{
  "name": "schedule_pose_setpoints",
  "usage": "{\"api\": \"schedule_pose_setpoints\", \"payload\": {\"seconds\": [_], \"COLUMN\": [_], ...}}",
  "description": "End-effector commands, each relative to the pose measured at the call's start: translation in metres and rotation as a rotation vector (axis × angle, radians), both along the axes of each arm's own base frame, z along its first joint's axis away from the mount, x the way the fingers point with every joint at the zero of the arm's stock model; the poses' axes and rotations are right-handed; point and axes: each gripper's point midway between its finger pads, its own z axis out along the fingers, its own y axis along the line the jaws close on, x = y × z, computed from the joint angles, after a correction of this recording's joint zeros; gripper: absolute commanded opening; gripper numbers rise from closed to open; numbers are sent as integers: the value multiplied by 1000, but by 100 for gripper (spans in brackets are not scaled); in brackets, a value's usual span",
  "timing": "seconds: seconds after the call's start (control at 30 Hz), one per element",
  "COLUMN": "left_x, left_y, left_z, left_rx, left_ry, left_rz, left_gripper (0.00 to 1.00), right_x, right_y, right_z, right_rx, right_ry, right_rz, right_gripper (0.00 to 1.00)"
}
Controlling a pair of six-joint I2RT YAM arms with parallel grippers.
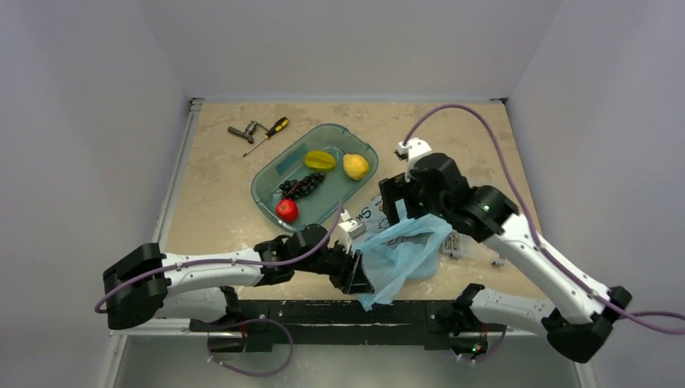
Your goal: Take the fake fruits out of the plastic bag
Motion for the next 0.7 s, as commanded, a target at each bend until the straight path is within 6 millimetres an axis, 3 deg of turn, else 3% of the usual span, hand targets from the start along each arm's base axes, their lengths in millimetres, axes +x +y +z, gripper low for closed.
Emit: {"api": "schedule_pose_setpoints", "payload": {"seconds": [0.0, 0.1, 0.23, 0.3, 0.4, 0.67], "left_x": [0, -1, -1, -1, 0, -5], "left_y": [-12, -8, -2, -3, -6, -11], "left_z": [26, 21, 19, 21, 27, 42], "left_rx": [-120, -122, -141, -152, -178, -229], "left_ry": [-21, -20, -44, -53, -64, -83], "left_rz": [17, 29, 36, 34, 23, -9], "left_gripper": [52, 51, 51, 51, 52, 52], "right_x": [15, 8, -3, -9, -1, 20], "right_y": [-5, 2, -8, -1, 6, 20], "right_z": [-41, -51, -72, -71, -72, -109], "right_rx": [-299, -350, -488, -490, -546, -679], "right_ry": [-58, -103, -175, -265, -375, -437], "right_rz": [200, 361, 558, 685, 751, 871], "right_gripper": [98, 99, 99, 99, 99, 98]}}
